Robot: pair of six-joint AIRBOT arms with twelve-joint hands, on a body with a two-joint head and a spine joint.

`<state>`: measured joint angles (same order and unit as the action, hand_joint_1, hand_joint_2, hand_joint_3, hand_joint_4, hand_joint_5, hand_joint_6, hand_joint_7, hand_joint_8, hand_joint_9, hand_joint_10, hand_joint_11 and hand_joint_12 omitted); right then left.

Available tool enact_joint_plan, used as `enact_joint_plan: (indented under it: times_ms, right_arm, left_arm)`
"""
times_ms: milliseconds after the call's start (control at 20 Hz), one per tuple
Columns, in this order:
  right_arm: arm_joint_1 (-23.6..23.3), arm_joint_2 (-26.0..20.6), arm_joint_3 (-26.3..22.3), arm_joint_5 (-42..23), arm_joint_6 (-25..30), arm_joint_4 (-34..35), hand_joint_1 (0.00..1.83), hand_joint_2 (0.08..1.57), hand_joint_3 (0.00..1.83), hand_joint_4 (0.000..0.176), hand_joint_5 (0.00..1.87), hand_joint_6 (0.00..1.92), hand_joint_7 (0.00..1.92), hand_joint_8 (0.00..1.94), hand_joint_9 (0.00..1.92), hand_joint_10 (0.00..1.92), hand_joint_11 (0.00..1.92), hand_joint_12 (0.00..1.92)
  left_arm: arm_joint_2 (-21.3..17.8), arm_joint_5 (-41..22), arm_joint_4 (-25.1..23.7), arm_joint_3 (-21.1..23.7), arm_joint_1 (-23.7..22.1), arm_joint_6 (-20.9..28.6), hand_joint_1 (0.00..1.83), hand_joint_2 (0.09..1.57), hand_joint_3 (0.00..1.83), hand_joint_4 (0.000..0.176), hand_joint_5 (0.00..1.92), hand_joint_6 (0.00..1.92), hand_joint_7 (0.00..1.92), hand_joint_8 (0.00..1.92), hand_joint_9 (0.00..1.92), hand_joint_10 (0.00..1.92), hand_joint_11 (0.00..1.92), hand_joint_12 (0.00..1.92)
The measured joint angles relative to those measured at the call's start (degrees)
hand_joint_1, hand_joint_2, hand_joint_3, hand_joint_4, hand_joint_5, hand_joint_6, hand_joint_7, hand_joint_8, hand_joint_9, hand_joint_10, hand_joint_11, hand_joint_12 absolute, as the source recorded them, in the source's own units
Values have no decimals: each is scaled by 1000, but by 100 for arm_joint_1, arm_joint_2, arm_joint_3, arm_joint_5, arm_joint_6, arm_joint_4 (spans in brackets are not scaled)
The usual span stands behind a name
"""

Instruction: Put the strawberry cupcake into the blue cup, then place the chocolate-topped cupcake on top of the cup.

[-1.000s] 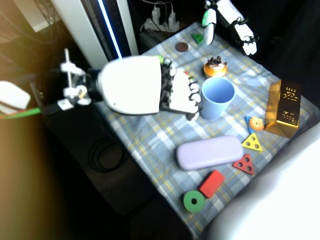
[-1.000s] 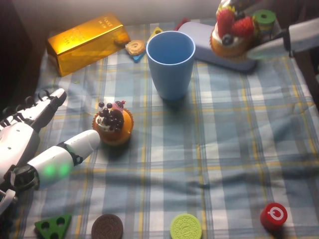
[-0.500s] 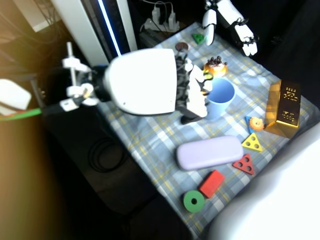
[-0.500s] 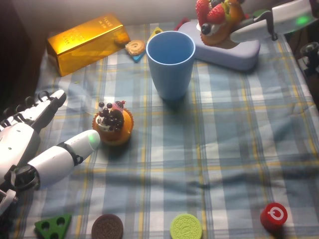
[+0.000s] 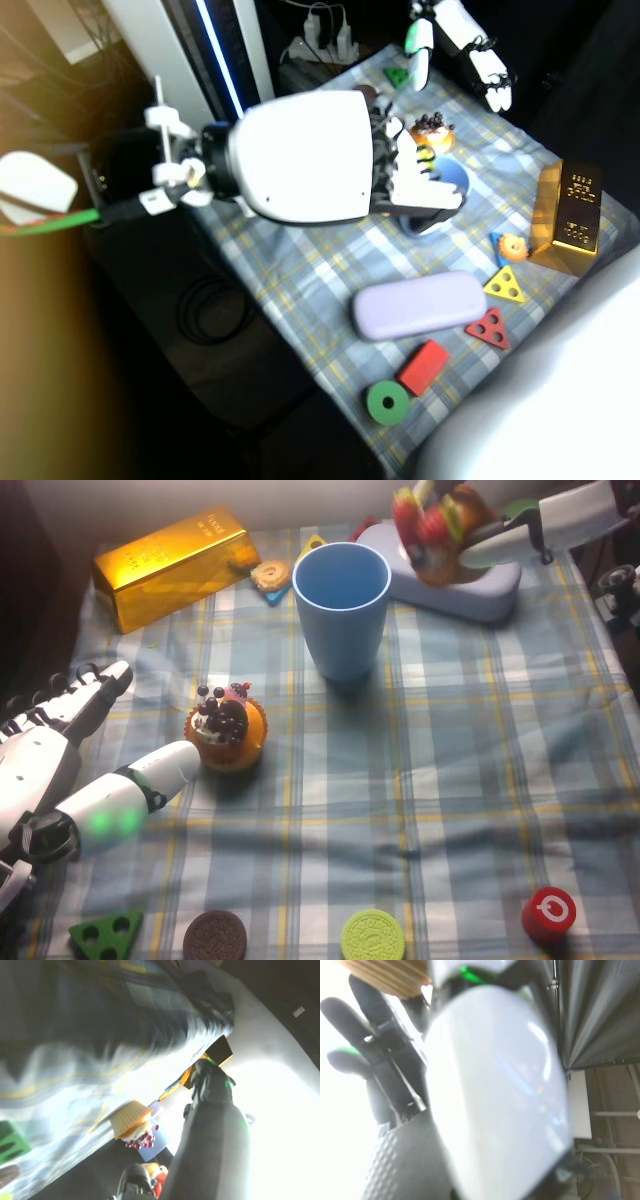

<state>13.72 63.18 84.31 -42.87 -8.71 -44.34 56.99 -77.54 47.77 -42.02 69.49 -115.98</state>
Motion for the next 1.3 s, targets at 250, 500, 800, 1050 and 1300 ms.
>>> enact_joint_plan:
  times_ms: [250, 500, 800, 1050, 1300]
  right_arm:
    - [0, 0, 0, 39, 0, -55, 851, 991, 0, 0, 1062, 0, 953, 28, 699, 492, 181, 1720]
    - [4, 0, -118, 116, 26, -168, 1051, 1063, 5, 157, 1074, 816, 1179, 20, 1060, 445, 591, 1503]
    - [511, -59, -249, 184, 103, -201, 1201, 1096, 26, 0, 999, 862, 1032, 844, 1084, 94, 686, 1003]
    - [1025, -68, -385, 164, 111, -225, 1099, 1129, 0, 0, 952, 994, 910, 635, 1051, 76, 580, 1088]
    - [1134, -81, -380, 208, 127, -136, 1049, 1141, 0, 35, 917, 1077, 1009, 29, 934, 30, 513, 887]
  left_arm:
    - [0, 4, 4, 0, -4, 0, 160, 1018, 0, 131, 140, 1, 131, 1, 151, 0, 0, 293]
    - [0, 2, 0, 0, -4, 0, 124, 1022, 0, 142, 108, 1, 109, 0, 154, 1, 0, 335]
    - [0, -2, 26, 9, -4, 0, 116, 1015, 0, 138, 96, 5, 113, 5, 163, 3, 0, 379]
    - [0, -15, 28, 39, 2, 2, 102, 1041, 1, 125, 93, 1, 116, 0, 173, 2, 0, 470]
    - [0, -50, 31, 44, 2, 2, 124, 1022, 0, 133, 136, 1, 146, 2, 183, 3, 0, 444]
